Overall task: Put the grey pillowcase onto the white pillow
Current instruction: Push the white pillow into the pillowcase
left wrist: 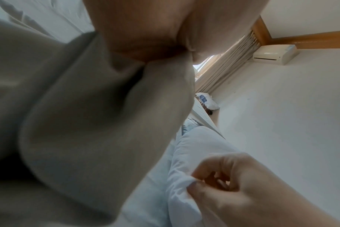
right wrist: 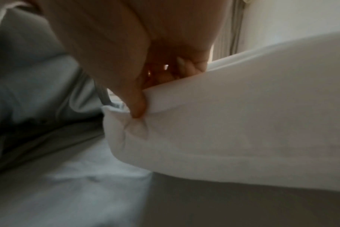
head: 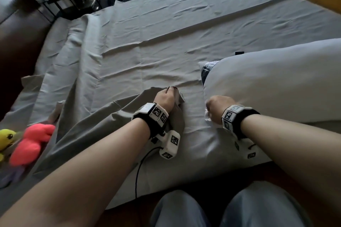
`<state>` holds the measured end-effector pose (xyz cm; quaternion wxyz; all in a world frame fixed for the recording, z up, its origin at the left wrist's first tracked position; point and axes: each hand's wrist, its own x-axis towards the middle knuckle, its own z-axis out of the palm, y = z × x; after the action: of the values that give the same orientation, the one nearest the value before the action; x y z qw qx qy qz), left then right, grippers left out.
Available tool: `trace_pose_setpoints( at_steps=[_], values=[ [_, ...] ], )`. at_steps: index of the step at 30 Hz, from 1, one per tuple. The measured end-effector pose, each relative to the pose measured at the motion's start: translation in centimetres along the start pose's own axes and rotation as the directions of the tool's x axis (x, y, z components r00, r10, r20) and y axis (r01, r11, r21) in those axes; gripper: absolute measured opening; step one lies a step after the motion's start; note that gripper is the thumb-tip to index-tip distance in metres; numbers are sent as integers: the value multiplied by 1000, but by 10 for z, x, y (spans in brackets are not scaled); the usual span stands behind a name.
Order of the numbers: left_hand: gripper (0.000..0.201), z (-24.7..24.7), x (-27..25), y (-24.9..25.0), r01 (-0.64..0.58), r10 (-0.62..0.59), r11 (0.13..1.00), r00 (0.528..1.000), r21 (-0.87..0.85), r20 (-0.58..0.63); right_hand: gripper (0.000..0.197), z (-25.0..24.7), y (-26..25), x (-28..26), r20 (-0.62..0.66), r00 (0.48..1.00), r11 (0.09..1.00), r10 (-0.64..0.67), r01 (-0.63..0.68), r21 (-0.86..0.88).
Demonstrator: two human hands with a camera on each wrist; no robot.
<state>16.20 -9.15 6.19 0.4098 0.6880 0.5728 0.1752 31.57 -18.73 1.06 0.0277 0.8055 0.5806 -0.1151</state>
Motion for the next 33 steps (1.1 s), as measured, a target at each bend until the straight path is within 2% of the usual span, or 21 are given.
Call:
trace_pose_setpoints(
  at_steps=[2,4,6,8,13,17,19,21,23,25,27,29,31,33],
  values=[
    [45,-3,-1,4,9,-9,1000,999,-14,-31,20,-6,4,3,-4,999,984,-50,50,173],
    [50,-9,-2,10,13,-14,1000,997,-9,-77,12,-21,10,4,-14,997,916,-79,78,394],
    [52,-17,0,14,23,-24,1000,992,-4,-121,10,-43,14,1,-19,990,848,-136,127,514],
    [52,-24,-1,17,37,-39,999,986,-17,-163,13,-65,14,-5,14,977,816,-211,169,553],
    [53,-47,-5,21,132,-137,991,958,-37,-251,16,-95,8,-19,154,942,798,-300,159,582],
    [52,-59,-13,16,129,-131,991,962,-21,-239,20,-109,-8,-34,286,869,733,-404,120,670],
    [51,-60,-16,13,115,-114,993,973,-7,-201,13,-112,-19,-38,295,866,765,-403,141,628],
    [51,-58,-18,10,100,-98,995,987,12,-130,6,-107,-32,-37,277,898,873,-342,195,447],
    [48,-55,-21,5,79,-77,996,995,29,-65,18,-88,-45,-37,291,913,945,-286,219,242],
    [43,-51,-20,-3,58,-58,998,998,12,-2,21,-65,-54,-31,307,923,967,-232,184,178],
    [38,-46,-17,-13,60,-60,998,997,7,43,21,-50,-50,-18,221,962,979,-158,124,161],
    [33,-43,-12,-22,73,-73,997,997,5,39,25,-46,-40,-5,113,992,988,-59,42,147],
    [28,-43,-5,-26,99,-98,995,995,-16,17,41,-45,-31,9,64,998,989,16,-25,143],
    [30,-43,4,-26,146,-147,986,989,-82,-9,72,-44,-26,22,84,994,989,63,-74,131]
  ],
)
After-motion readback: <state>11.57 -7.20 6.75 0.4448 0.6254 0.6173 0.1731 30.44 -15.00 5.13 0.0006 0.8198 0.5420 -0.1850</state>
